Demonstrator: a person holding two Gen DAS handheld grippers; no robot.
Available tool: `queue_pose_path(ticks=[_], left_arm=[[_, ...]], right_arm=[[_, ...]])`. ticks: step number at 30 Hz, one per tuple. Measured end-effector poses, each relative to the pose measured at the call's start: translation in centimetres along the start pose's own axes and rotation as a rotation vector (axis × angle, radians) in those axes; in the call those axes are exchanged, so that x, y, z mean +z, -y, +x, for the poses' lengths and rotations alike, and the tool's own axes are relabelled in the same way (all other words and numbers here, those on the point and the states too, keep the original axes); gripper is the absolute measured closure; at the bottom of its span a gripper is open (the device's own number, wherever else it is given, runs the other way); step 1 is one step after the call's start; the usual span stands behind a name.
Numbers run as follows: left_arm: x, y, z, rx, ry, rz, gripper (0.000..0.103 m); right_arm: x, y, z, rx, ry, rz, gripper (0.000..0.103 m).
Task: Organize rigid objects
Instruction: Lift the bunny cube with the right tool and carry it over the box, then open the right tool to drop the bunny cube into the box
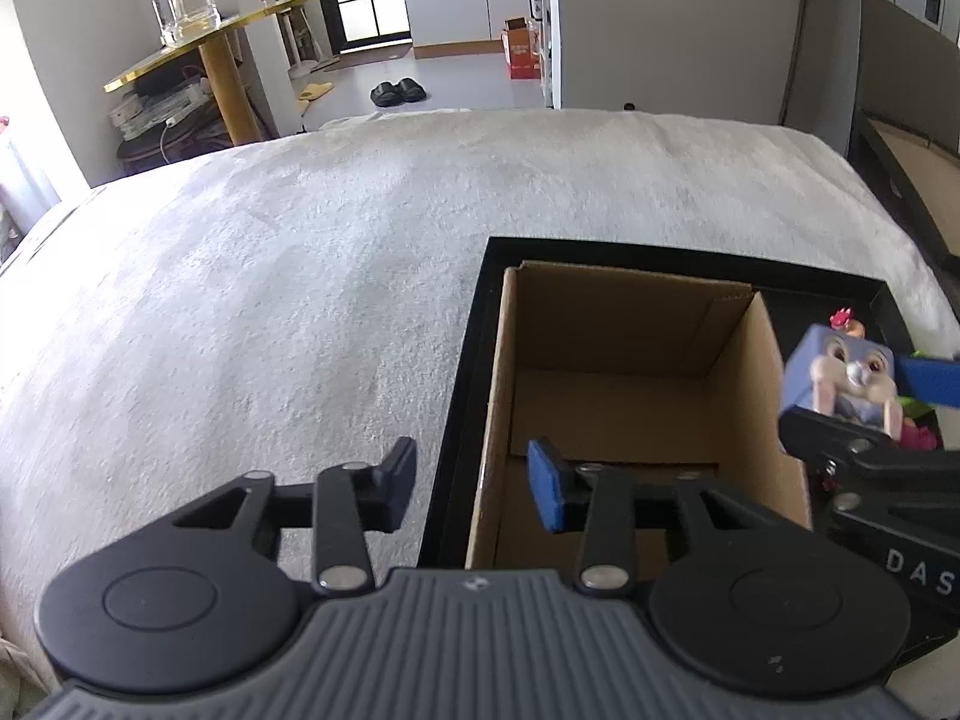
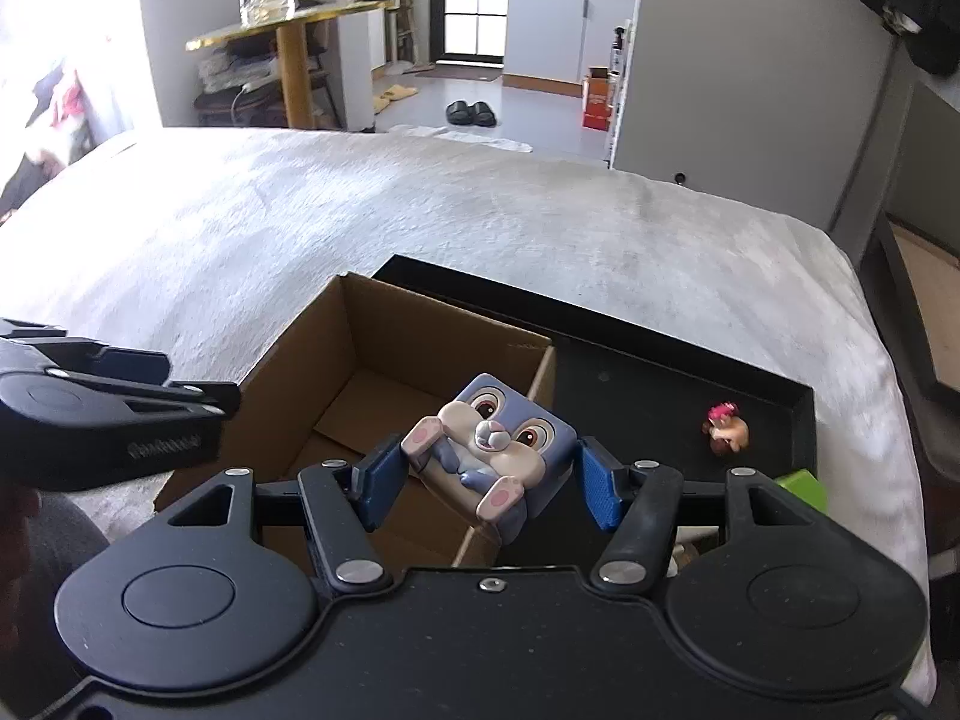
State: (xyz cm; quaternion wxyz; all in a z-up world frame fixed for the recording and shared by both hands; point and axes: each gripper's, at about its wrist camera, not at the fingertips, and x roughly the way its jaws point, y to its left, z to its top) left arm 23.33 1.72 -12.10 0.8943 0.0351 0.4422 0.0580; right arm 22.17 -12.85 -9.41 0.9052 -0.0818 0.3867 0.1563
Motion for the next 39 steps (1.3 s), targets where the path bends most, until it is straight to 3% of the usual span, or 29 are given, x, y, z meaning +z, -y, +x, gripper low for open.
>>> queue_pose_path(ticks=[8,24,39], left_arm=[[-0.2,-0.6,2.6,-0.039,-0.054,-0.028,0.095],[0.0,-1.8,3.5,-0.085,-0.073,-0.119,0.095],[0.1,-2.6,3.9,-0.095,-0.093,-0.19,0.094]], right_arm=[[1.0,-1.0,2.9,0.045,-0.038,-0.084,0.044],[2.1,-3.5,7.5,0.106,-0.074,-0.227,0.044],[3.3,-4.5,7.6,0.061,-0.024,-0.35,0.041]])
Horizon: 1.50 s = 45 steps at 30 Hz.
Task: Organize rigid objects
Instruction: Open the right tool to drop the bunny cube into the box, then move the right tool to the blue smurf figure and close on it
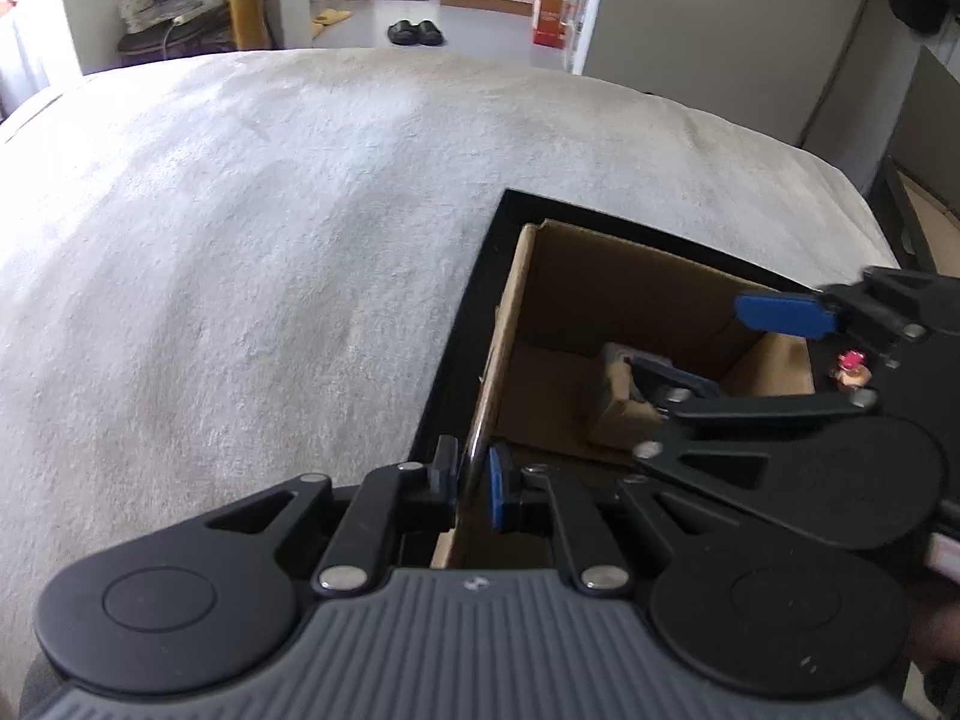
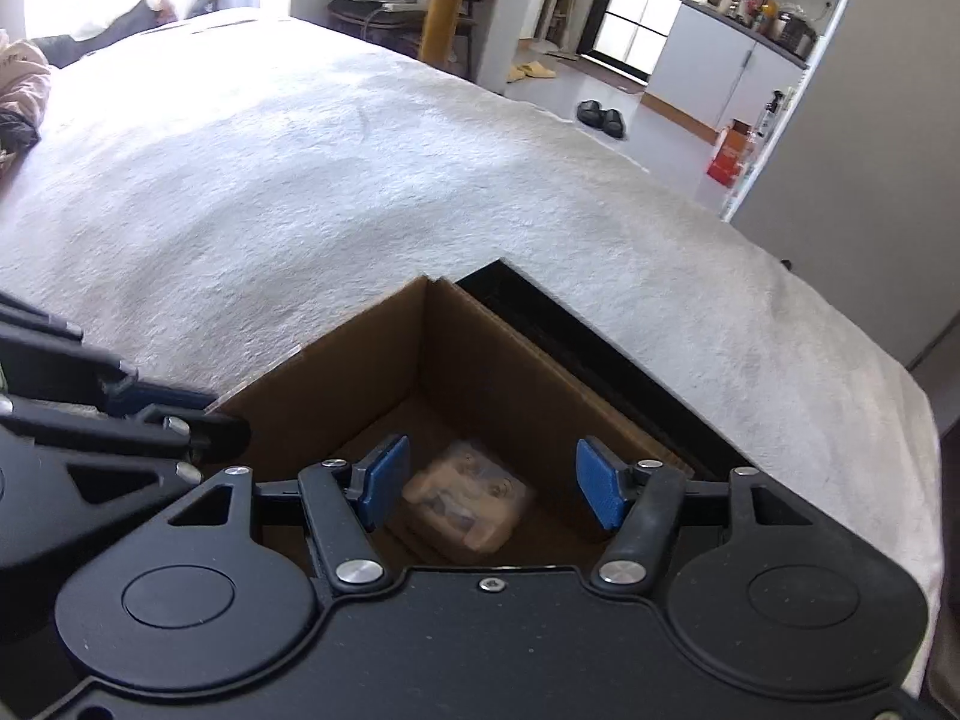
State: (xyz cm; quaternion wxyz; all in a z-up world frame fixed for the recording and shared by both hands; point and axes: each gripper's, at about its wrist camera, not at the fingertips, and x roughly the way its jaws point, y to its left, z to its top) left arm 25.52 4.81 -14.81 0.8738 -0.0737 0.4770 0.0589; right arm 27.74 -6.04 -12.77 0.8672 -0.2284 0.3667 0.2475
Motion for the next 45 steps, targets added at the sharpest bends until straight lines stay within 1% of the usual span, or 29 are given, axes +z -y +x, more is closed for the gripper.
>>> queue_pose_path(ticks=[9,14,19,21,23,26,32,37,45], left_arm=[[-0.2,0.6,0.0,0.017,0.003,0.033,0.094],[0.1,1.5,0.0,0.043,-0.022,0.063,0.093],[-0.3,3.1,-0.6,0.082,-0.03,0.116,0.089],[-0.4,3.5,-0.9,0.09,-0.032,0.125,0.086],[-0.6,4.0,-1.4,0.098,-0.027,0.132,0.075],[-0.7,4.8,-2.1,0.1,-0.015,0.147,0.065],[-1.1,6.8,-3.3,0.125,0.006,0.199,0.052],[-1.9,8.4,-4.0,0.143,0.016,0.242,0.045],[-2.3,10.0,-4.7,0.17,0.023,0.26,0.041]], right_arm=[[-0.9,1.1,-1.6,0.002,-0.013,0.062,0.041],[-1.9,1.8,-3.0,-0.02,-0.01,0.095,0.041],[-3.3,3.3,-4.5,-0.022,-0.005,0.158,0.04],[-3.8,3.9,-5.0,-0.022,-0.003,0.187,0.039],[-4.5,4.5,-5.5,-0.022,0.0,0.217,0.036],[-5.4,5.2,-6.1,-0.026,0.006,0.254,0.036],[-7.4,6.5,-6.8,-0.03,0.016,0.32,0.036],[-8.9,7.5,-7.3,-0.031,0.03,0.36,0.036],[-11.1,8.9,-7.8,-0.023,0.042,0.419,0.036]])
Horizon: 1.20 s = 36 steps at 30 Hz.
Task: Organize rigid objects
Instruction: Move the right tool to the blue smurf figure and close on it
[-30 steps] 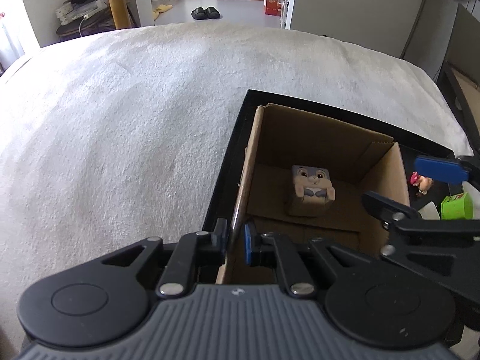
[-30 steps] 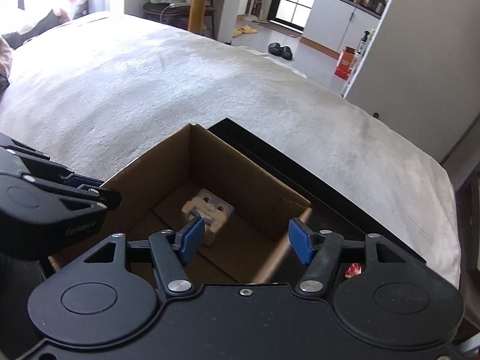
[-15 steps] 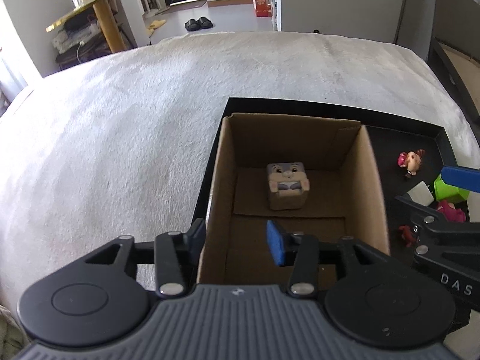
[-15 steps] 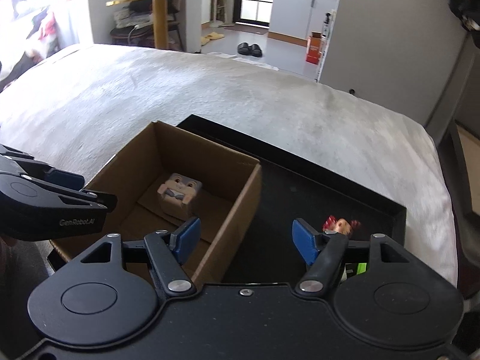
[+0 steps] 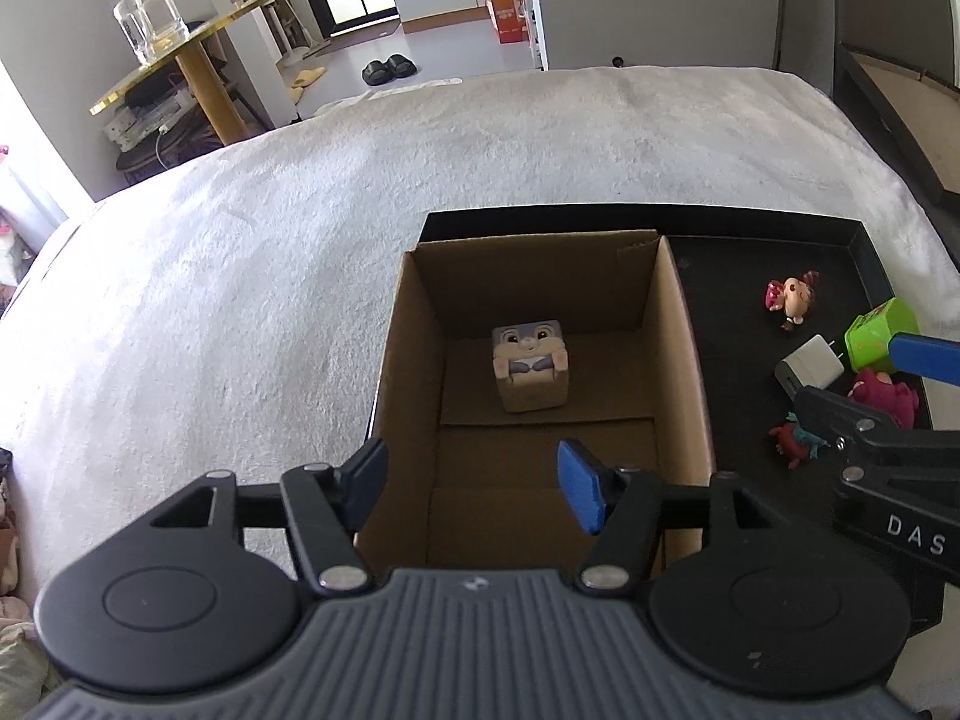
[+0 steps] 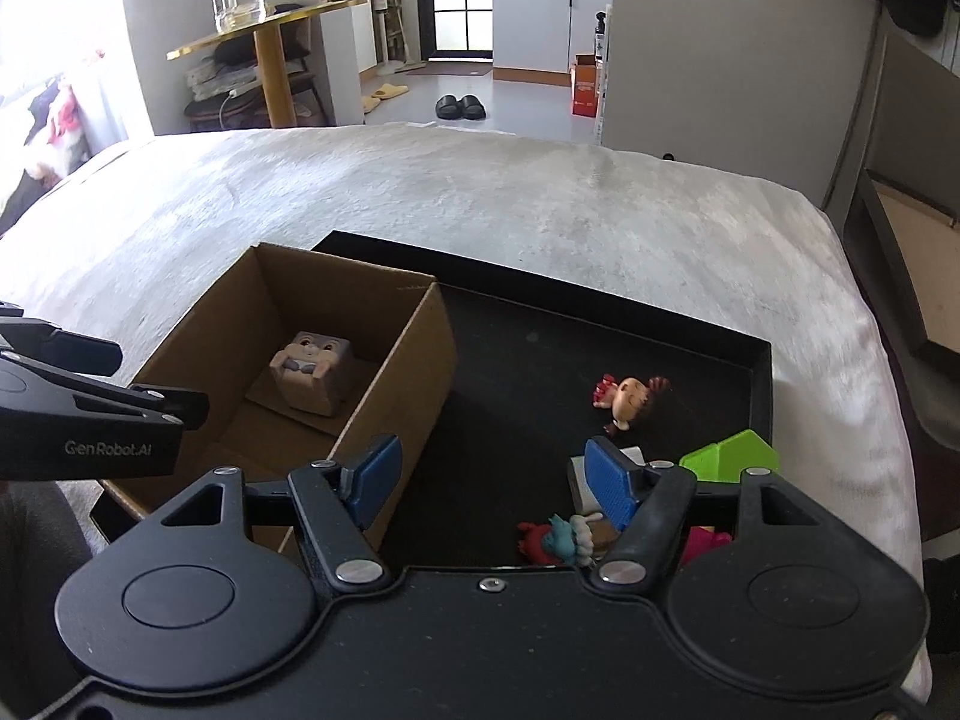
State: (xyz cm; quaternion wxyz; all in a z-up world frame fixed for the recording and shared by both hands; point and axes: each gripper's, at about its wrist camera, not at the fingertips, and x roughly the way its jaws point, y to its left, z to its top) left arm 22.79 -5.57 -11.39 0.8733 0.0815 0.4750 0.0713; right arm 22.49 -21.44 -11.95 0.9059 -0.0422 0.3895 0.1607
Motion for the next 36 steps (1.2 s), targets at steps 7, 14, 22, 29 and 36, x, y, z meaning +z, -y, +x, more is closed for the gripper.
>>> queue_pose_path(ticks=[7,14,22,29,36], left_arm=[[-0.2,1.5,-0.3,0.028,-0.003,0.03,0.035],[0.1,3.4,0.3,0.037,-0.019,0.073,0.031],[0.8,6.2,-0.1,0.041,0.001,0.134,0.018],[1.2,8.3,0.6,0.03,0.002,0.179,0.015],[0.7,9.3,2.0,0.072,-0.008,0.196,0.015]], right_arm=[[-1.2,1.4,0.4,0.016,-0.011,0.012,0.035],[-2.5,2.9,1.6,0.029,-0.034,0.024,0.026],[-4.0,4.9,4.0,0.033,-0.048,0.105,0.026],[-5.2,5.8,5.3,0.06,-0.063,0.129,0.027],[-5.6,6.7,6.1,0.096,-0.066,0.191,0.034]])
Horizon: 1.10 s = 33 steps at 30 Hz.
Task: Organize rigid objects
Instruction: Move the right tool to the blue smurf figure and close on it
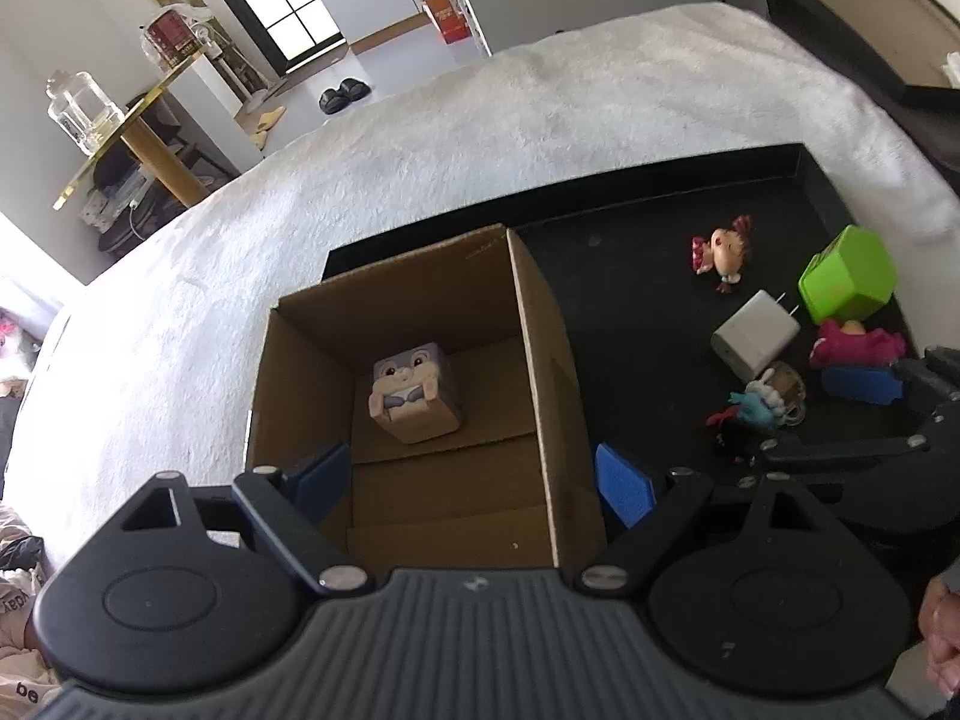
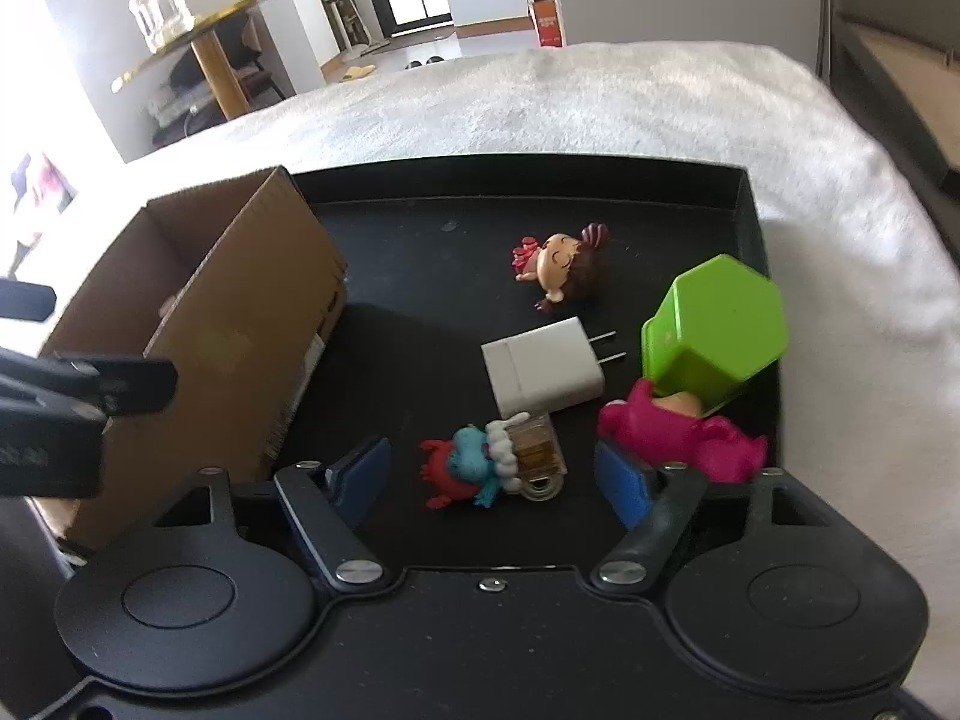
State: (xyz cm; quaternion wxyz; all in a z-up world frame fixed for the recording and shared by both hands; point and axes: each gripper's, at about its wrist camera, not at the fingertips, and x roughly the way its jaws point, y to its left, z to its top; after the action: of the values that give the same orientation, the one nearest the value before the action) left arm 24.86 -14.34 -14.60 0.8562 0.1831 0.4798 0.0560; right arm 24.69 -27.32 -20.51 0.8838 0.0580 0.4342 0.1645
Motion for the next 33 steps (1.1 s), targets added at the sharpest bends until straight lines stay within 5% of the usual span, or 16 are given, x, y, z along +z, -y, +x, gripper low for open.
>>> queue_pose_path(ticks=[9,12,20,26,33], left_arm=[[0.0,0.3,1.6,0.045,-0.023,0.002,0.016],[0.0,0.3,1.5,0.031,-0.005,-0.004,0.023],[0.3,0.9,0.8,-0.053,0.011,-0.026,0.074],[0.2,1.4,0.2,-0.072,0.026,-0.015,0.089],[0.0,1.4,-0.5,-0.066,0.025,-0.008,0.089]], right_arm=[[-0.5,-0.5,1.2,-0.04,-0.008,-0.068,0.034],[-0.6,-0.7,1.6,-0.047,-0.01,-0.082,0.034],[-0.7,-0.8,1.6,-0.044,-0.017,-0.097,0.046],[-0.8,-0.3,0.9,-0.045,-0.012,-0.084,0.046],[-0.9,-0.6,-0.3,-0.045,0.013,-0.113,0.047]])
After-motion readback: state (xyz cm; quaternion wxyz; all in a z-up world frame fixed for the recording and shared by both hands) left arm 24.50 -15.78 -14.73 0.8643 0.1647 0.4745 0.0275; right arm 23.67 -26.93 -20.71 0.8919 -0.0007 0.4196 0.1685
